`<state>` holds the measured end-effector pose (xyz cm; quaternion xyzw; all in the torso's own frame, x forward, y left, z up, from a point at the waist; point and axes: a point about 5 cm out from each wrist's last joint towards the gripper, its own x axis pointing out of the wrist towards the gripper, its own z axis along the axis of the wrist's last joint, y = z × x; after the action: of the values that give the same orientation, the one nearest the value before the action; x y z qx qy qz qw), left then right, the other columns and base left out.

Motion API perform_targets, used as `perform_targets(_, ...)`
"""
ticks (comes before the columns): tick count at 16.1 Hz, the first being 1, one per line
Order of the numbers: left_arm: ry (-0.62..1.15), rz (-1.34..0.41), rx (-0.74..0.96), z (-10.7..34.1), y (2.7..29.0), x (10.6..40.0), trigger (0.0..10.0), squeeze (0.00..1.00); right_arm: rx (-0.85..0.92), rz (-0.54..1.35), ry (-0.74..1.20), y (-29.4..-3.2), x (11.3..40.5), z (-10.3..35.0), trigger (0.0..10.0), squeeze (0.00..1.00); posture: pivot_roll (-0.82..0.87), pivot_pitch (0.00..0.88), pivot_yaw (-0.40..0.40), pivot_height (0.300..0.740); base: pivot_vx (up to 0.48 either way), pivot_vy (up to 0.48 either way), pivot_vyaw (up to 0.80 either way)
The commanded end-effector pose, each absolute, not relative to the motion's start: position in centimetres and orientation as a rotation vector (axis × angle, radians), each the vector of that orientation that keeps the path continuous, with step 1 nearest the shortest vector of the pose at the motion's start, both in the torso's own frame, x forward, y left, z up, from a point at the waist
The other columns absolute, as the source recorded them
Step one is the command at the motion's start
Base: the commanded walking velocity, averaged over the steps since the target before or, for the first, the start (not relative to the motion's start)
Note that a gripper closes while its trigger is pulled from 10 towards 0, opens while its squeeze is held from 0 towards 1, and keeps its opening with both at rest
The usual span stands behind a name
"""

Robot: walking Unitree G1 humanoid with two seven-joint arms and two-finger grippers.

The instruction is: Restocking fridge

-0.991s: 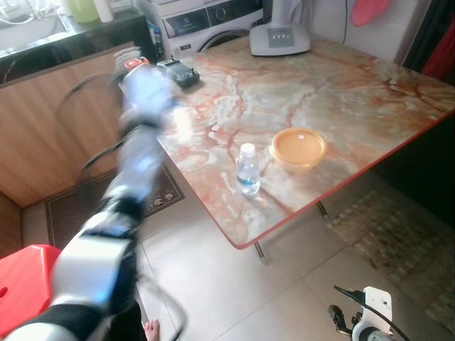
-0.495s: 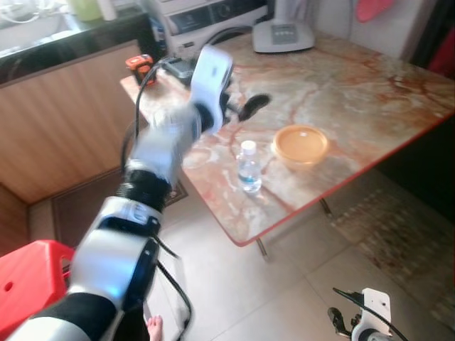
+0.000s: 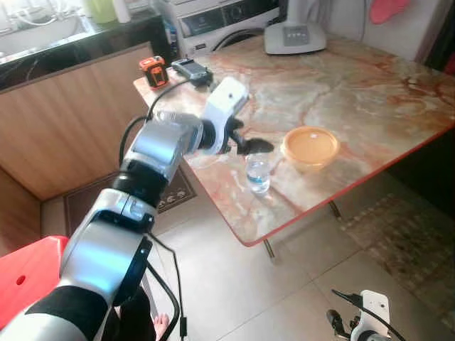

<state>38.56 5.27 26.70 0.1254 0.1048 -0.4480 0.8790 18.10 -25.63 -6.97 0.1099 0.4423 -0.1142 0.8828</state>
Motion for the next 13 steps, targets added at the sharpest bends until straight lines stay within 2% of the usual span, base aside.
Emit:
perform_targets(1,0.234,-0.888,0.244,27.3,5.6,38.8,10.0,0.00,0.242,-0.237,0.931,-25.3,17.9,-7.2,10.0,0.00,-0.10,0.015,0.142,0.740,0.000,0.000,0.00)
perform_targets(4,0.242,-0.912,0.216,27.1,5.4,38.3,10.0,0.00,0.244,-0.242,0.925,-25.3,18.1,-7.1,10.0,0.00,-0.11,0.031,0.144,0.740,0.000,0.000,0.00)
perform_targets(6,-0.116,-0.906,0.070,31.6,4.8,38.3,10.0,0.00,0.252,-0.262,0.913,-25.5,18.1,-7.0,10.0,0.00,-0.11,0.042,0.143,0.740,0.000,0.000,0.00)
perform_targets(7,-0.263,-0.827,-0.017,33.1,5.5,38.4,10.0,0.00,0.251,-0.261,0.914,-25.5,18.2,-7.0,10.0,0.00,-0.11,0.045,0.139,0.740,0.000,0.000,0.00)
perform_targets(10,-0.389,-0.629,-0.091,32.4,7.0,38.3,10.0,0.00,0.246,-0.248,0.918,-25.6,18.2,-6.9,10.0,0.00,-0.12,0.054,0.128,0.740,0.000,0.000,0.00)
perform_targets(12,-0.449,-0.632,-0.199,32.5,7.2,37.9,10.0,0.00,0.243,-0.257,0.917,-25.6,18.2,-6.9,10.0,0.00,-0.13,0.052,0.131,0.740,0.000,0.000,0.00)
perform_targets(13,-0.536,-0.620,-0.172,32.8,7.1,37.2,10.0,0.00,0.247,-0.272,0.913,-25.7,18.2,-6.9,10.0,0.00,-0.14,0.053,0.131,0.740,0.000,0.000,0.00)
